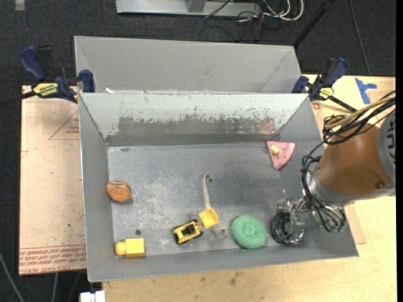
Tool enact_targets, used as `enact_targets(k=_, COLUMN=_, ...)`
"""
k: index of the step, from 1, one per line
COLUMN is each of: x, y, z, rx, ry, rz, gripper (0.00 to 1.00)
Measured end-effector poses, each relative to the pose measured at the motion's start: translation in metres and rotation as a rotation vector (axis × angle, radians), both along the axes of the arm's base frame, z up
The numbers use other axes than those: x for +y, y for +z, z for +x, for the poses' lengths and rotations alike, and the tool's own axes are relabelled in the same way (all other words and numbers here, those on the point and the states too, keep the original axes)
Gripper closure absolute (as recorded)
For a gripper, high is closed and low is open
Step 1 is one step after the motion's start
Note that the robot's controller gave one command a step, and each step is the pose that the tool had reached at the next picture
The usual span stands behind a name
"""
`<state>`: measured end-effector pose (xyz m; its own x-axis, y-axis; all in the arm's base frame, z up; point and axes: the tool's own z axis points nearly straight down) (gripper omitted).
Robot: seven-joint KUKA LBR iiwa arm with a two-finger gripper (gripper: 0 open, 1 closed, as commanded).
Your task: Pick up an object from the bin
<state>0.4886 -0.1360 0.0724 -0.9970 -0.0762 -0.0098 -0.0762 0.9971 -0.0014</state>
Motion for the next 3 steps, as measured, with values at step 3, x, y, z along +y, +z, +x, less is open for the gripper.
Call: enact_targets(k=3, x=0.0025, y=0.0014, z=0.0045, rx=0.005, ry=0.002, rz=0.003, gripper=1.0)
